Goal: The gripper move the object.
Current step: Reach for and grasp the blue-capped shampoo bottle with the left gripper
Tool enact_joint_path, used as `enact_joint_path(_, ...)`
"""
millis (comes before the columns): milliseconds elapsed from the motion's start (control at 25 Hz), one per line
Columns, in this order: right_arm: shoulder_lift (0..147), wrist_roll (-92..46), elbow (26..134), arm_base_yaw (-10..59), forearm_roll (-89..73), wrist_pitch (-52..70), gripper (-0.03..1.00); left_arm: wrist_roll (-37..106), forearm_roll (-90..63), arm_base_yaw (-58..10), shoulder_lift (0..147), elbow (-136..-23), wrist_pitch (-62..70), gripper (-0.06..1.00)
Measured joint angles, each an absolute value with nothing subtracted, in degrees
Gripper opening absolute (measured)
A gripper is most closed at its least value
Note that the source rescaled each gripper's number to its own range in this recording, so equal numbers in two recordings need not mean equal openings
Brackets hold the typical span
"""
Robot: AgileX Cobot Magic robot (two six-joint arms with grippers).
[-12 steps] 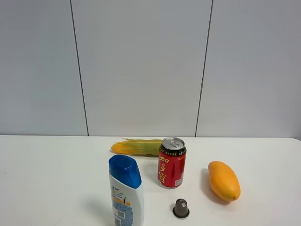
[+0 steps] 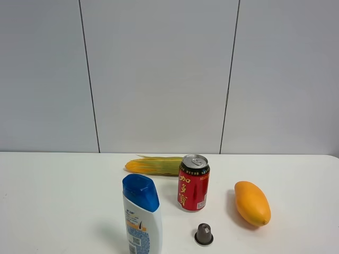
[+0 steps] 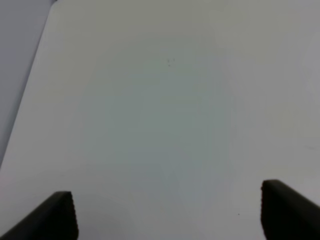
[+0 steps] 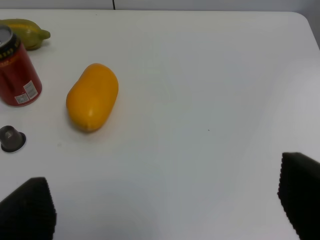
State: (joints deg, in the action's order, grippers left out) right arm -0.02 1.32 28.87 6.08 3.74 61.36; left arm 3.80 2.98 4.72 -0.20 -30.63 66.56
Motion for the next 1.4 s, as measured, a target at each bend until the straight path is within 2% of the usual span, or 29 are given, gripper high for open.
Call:
enact_joint_path(480, 0.0, 1.3, 28.9, 6.1, 3.7, 61.4, 1.00, 3.8, -2.6, 4.7, 1.1, -32.9, 66.9, 0.49)
enact_joint_path(1080, 0.0, 1.3, 28.9, 6.1, 3.7, 61.4, 1.00, 3.7, -17.0, 4.7, 30.3, -49.8, 69.8, 0.49)
enact_joint_path(1400, 0.0, 1.3, 28.9, 6.1, 3.7, 61.4, 1.00, 6.5, -21.9, 4.7, 38.5, -51.8, 69.7, 0.49)
